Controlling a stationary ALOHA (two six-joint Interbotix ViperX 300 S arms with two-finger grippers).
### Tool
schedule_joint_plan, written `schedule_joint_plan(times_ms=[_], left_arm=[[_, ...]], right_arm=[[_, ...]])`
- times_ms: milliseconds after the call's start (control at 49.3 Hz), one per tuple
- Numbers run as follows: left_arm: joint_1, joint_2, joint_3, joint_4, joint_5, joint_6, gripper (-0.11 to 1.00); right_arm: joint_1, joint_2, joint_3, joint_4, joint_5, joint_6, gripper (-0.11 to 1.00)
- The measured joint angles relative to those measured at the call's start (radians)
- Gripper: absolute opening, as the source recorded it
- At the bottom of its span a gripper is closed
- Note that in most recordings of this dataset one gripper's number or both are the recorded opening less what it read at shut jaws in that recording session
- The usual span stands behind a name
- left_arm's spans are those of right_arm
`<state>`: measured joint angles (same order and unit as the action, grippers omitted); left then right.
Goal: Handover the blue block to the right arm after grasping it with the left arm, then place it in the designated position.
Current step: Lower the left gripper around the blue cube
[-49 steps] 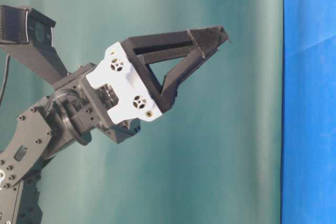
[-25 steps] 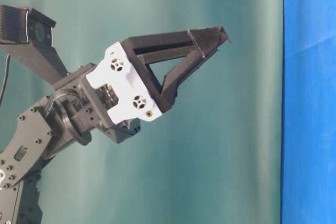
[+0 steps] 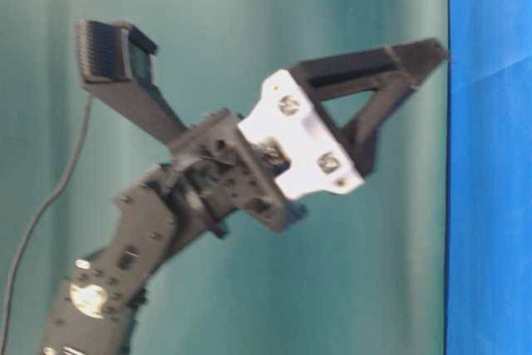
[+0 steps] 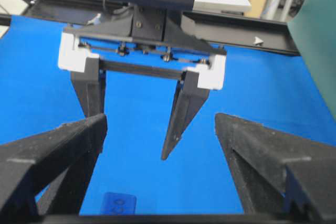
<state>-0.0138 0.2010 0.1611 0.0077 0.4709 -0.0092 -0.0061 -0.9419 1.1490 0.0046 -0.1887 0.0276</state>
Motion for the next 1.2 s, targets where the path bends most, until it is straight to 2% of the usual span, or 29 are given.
schedule_joint_plan(times_ms=[122,568,974,1055,1095,1197], left_arm=[[-0.006,0.031,0.037,0.000,-0.055,-0.002,0.93],[-0.012,0.198,0.044,0.000,-0.152,0.000,0.93],[-0.011,0.230,0.044,0.002,-0.170,0.000,0.91],[-0.012,0.230,0.044,0.000,-0.170,0.005,0.87],[-0.011,0.230,0.044,0.000,-0.169,0.005,0.81],[-0.011,0.230,0.044,0.000,-0.164,0.002,0.56]], right_arm=[[0.000,0.008,0.000,0.000,-0.002,0.000,0.96],[-0.002,0.028,0.000,0.000,-0.002,0.000,0.96],[-0.003,0.028,0.000,0.000,-0.002,0.000,0.96],[-0.005,0.028,0.000,0.000,0.000,0.000,0.96],[-0.005,0.028,0.000,0.000,0.000,0.000,0.96],[-0.006,0.028,0.000,0.000,0.000,0.000,0.96]])
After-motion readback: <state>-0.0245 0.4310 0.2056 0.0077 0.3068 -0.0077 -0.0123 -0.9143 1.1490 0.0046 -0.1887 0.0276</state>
